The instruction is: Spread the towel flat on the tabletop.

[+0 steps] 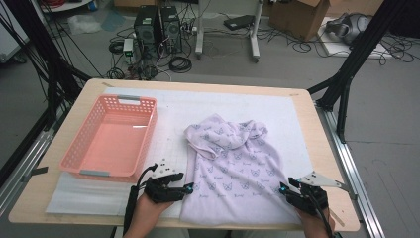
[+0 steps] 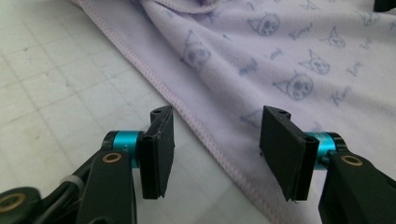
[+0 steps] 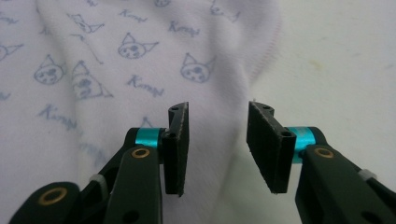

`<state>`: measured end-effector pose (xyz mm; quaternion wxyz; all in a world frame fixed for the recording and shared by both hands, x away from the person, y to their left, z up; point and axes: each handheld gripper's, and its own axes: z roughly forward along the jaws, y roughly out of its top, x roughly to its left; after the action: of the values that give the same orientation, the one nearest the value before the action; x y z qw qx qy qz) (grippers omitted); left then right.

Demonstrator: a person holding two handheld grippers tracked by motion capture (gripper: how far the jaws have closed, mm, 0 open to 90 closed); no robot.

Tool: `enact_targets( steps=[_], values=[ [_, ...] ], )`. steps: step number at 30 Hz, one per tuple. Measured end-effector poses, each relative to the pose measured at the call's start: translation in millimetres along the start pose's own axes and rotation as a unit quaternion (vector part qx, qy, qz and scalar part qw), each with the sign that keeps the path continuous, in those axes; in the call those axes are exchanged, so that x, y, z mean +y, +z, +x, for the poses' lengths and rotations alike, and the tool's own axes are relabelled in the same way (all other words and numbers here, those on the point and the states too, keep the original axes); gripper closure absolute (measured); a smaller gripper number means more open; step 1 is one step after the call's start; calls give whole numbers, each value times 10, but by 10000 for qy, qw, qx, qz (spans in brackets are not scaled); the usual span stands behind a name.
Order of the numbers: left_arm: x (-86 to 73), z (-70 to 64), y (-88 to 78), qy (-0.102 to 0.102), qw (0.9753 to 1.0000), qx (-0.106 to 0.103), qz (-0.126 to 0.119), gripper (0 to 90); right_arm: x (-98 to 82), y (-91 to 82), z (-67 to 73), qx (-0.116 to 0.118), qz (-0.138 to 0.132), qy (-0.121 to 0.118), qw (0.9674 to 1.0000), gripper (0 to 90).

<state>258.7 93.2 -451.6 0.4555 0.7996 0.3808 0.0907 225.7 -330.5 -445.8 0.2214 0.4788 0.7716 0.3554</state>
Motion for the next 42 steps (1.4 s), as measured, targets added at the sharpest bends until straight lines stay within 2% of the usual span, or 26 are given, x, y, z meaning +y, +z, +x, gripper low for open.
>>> enact_targets(
  steps=[2,4,5,6,7,8,10,15,19,22,26,27,29,30,33,37,39,42],
  values=[
    [28,-27,60,83,9999,65,79,456,19,76,27,91,21,-84,9999,615],
    [39,-66,80,281,9991,274,136,492,33,99,29,213,-15,-62,9998,697],
    [36,-87,76,485,9976,461,178,554,38,100,28,298,2,-27,9996,758],
    [37,-92,67,555,9969,529,201,627,43,103,22,364,16,-67,9993,804],
    [53,-74,50,454,9976,448,275,701,49,101,24,409,35,-94,9991,825],
    [65,-63,36,336,9983,320,354,865,51,93,32,424,70,-109,9990,832],
    [54,-74,-2,397,9978,347,407,875,42,69,36,520,89,-154,9985,837],
    [-77,-62,-208,272,9990,145,322,879,-46,-90,78,636,83,-220,9977,840],
    [-168,-73,-402,162,9996,-65,218,878,-104,-272,130,653,29,-271,9975,843],
    [-227,-98,-514,190,9995,-176,203,878,-171,-398,152,679,40,-318,9972,854],
    [-267,-132,-523,234,9991,-333,143,868,-246,-501,170,786,92,-288,9964,849],
    [-256,-126,-505,228,9991,-338,92,827,-246,-504,167,819,53,-304,9962,827],
    [-219,-113,-465,164,9996,-242,-42,636,-217,-496,150,798,-98,-189,9966,728],
    [-197,-102,-444,154,9996,-199,-123,575,-194,-485,130,771,-208,-109,9967,694],
    [-110,-41,-342,199,9996,-36,-207,528,-93,-405,55,531,-378,47,9979,646],
    [12,74,-108,58,9998,174,-120,469,49,-139,-40,258,-272,293,9989,617],
    [70,109,10,22,9997,226,-33,461,105,20,-35,167,-152,271,9994,609],
    [139,127,146,58,9995,291,74,457,161,209,17,-24,102,100,9999,640]
  ],
)
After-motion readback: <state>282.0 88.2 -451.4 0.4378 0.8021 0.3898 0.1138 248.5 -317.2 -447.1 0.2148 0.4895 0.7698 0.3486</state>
